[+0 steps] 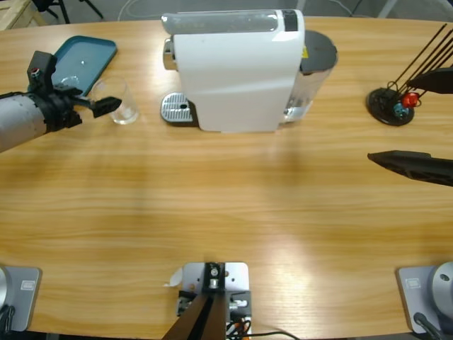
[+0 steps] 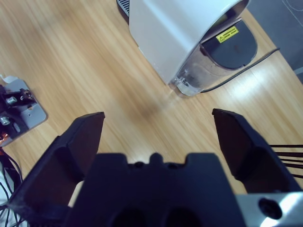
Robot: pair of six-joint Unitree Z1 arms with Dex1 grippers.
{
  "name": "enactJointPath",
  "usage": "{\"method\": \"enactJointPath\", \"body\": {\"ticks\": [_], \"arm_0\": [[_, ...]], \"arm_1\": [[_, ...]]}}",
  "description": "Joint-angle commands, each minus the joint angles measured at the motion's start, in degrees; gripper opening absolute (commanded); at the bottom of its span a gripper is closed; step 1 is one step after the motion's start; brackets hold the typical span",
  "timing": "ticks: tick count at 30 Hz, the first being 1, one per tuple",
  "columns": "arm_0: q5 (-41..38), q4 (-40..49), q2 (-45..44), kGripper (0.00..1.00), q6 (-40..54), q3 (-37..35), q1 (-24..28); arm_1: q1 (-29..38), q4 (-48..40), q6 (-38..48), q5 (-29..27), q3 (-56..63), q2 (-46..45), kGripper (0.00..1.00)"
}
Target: Pour coffee
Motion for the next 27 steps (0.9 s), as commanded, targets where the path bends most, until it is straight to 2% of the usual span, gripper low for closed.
{"method": "enactJointPath", "body": {"ticks": [1, 7, 11, 13, 15, 16, 23, 25, 27], "arm_0": [[1.5, -11.3, 8.5, 1.0, -0.5, 2.5, -0.3], [1.4, -26.6, 15.4, 0.988, -0.4, 6.9, -0.3], [1.1, -34.3, 18.5, 0.693, -0.3, 9.9, -0.3], [0.2, -35.9, 18.3, 0.492, 0.0, 10.9, -0.3], [-1.9, -35.9, 17.4, 0.347, 0.4, 11.2, -0.3], [-2.4, -35.9, 17.2, 0.317, 0.4, 11.3, -0.3], [-3.4, -32.5, 13.4, 0.317, 0.4, 11.5, -0.3], [-4.6, -27.0, 10.4, 0.318, 0.4, 9.3, 0.5], [-7.4, -16.3, 5.8, 0.319, 0.3, 4.7, 2.3]], "arm_1": [[-0.2, -0.6, 0.7, 0.9, 2.4, -0.8, 0.996], [-0.2, -0.7, 0.7, 0.8, 2.5, -0.9, 0.996], [-0.2, -0.6, 0.7, 0.8, 2.5, -1.0, 0.996], [-0.3, -0.6, 0.8, 0.8, 2.5, -1.0, 0.996], [-0.3, -0.7, 0.8, 0.8, 2.4, -1.0, 0.996], [-0.3, -0.7, 0.8, 0.8, 2.4, -1.0, 0.996], [-0.3, -0.7, 0.8, 1.0, 2.5, -1.2, 0.996], [-0.3, -0.8, 0.8, 1.0, 2.5, -1.2, 0.996], [-0.3, -0.8, 0.8, 1.0, 2.5, -1.3, 0.996]]}}
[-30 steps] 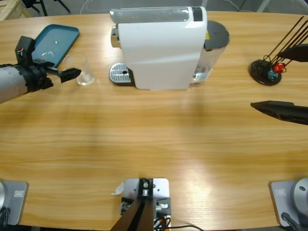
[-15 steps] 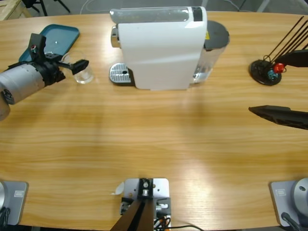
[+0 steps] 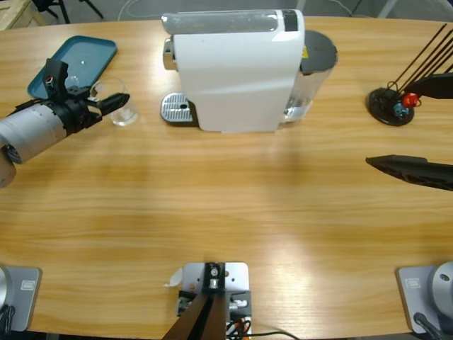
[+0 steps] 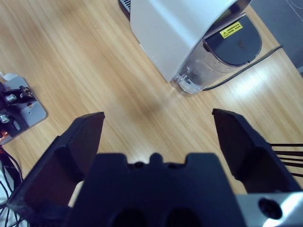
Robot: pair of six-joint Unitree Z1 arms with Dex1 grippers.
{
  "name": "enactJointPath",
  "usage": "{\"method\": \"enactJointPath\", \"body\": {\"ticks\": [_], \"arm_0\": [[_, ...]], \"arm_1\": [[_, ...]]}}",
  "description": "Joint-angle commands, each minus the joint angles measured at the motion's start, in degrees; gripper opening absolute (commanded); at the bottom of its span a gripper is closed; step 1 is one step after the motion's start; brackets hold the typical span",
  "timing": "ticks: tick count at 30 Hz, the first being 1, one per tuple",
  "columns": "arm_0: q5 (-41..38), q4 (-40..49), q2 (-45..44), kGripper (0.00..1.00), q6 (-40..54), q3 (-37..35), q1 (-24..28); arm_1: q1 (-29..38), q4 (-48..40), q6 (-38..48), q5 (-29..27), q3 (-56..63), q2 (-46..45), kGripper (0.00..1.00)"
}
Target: Pour coffee
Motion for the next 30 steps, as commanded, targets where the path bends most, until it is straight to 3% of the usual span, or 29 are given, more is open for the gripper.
{"method": "enactJointPath", "body": {"ticks": [1, 8, 15, 24, 30], "arm_0": [[-5.7, 22.8, -11.3, 0.319, 0.4, -8.3, 2.9], [-9.9, 43.6, -15.2, 0.324, 3.7, -20.8, 3.8], [-18.4, 47.3, -14.8, 0.324, 6.8, -23.3, 2.2], [-18.8, 47.3, -13.1, 0.333, 8.9, -25.4, -2.8], [-18.7, 49.0, -10.3, 0.335, 10.0, -28.0, -3.4]], "arm_1": [[-0.3, -0.4, 0.7, 0.8, 1.9, -1.3, 0.996], [-0.3, -0.5, 0.6, 0.8, 2.1, -1.9, 0.996], [-0.3, 0.1, 0.6, 0.8, 2.6, -2.8, 0.996], [-0.3, 0.1, 0.5, 1.0, 2.9, -3.0, 0.996], [-0.3, 0.9, 0.5, 1.0, 3.2, -3.9, 0.996]]}}
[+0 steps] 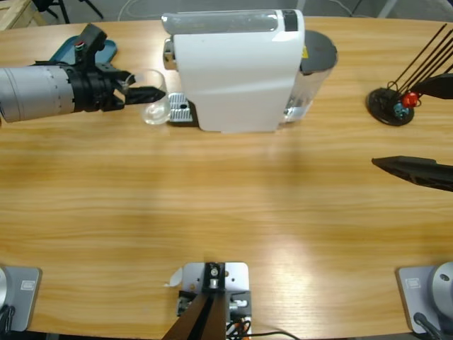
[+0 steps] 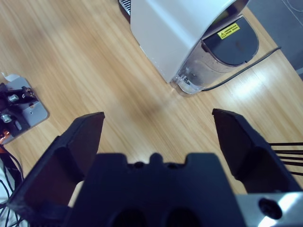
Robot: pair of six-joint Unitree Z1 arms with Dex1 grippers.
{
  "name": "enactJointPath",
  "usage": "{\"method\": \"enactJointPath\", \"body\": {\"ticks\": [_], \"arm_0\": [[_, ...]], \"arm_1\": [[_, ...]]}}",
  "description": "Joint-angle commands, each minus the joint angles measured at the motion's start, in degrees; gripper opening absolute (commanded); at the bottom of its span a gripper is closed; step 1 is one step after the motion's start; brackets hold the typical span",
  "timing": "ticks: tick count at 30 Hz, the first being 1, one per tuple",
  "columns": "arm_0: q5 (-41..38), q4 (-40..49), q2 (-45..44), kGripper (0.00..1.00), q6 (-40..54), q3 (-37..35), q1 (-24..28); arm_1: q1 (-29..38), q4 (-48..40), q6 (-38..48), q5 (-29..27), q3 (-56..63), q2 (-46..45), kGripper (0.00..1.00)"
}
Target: Pour coffee
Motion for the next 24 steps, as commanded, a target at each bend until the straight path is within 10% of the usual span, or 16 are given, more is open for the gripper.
{"method": "enactJointPath", "body": {"ticks": [1, 21, 22, 24], "arm_0": [[-0.8, 2.5, 4.3, 0.337, 2.0, -3.4, -1.2], [-1.3, 2.5, 9.4, 0.379, 3.1, -6.9, -2.7], [-1.3, 2.5, 9.4, 0.442, 3.1, -6.8, -2.7], [-1.3, 3.8, 9.2, 0.947, 3.2, -6.9, -2.8]], "arm_1": [[-0.3, 1.2, 0.5, 0.8, 2.6, -2.7, 0.996], [-1.6, 2.7, -0.1, 1.0, 2.8, -4.3, 0.991], [-1.6, 2.7, -0.1, 1.0, 2.8, -4.4, 0.991], [-1.6, 2.8, -0.1, 1.0, 2.8, -4.4, 0.991]]}}
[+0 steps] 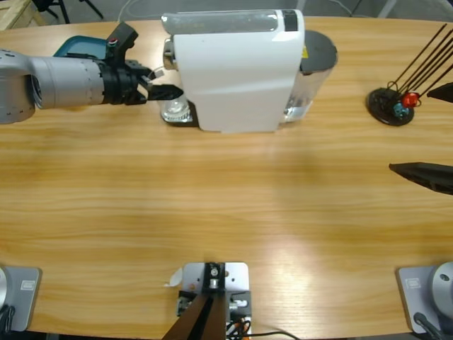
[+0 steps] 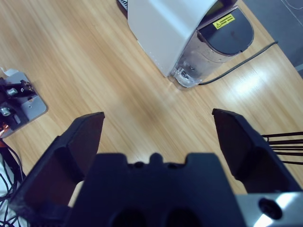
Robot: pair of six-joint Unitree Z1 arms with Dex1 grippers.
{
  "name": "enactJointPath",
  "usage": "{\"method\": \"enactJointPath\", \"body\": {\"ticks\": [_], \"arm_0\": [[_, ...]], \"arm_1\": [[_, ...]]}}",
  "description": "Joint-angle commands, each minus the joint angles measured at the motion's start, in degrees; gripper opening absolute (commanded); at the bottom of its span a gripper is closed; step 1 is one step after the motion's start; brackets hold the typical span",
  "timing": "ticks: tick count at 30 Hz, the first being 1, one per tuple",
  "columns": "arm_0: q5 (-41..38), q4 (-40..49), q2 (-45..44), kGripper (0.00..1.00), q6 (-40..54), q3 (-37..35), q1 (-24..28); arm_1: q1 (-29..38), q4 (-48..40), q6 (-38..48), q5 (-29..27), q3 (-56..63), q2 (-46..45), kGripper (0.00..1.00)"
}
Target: Pour coffee
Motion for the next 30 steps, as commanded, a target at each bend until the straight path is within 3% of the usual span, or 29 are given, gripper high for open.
{"method": "enactJointPath", "body": {"ticks": [1, 12, 19, 27, 30], "arm_0": [[-1.1, 2.3, 2.5, 0.981, 1.1, -0.3, -1.1], [0.9, 6.7, -1.1, 0.996, 3.4, -1.2, -1.0], [1.0, 21.5, -7.4, 0.996, 3.4, -5.9, -0.7], [2.6, 38.4, -25.1, 0.996, 2.7, -6.1, 0.3], [2.6, 44.0, -27.7, 0.996, 0.6, -5.4, 0.6]], "arm_1": [[-0.9, 0.7, -0.1, 1.1, 2.1, -1.4, 0.991], [-0.9, 1.2, -0.1, 2.0, 2.6, -2.1, 0.991], [-0.9, 1.2, -0.1, 2.0, 2.4, -2.1, 0.991], [-1.7, 5.7, 3.2, 1.9, 1.5, 1.1, 1.0], [-4.3, 7.5, 4.6, 1.7, 1.6, 1.9, 1.0]]}}
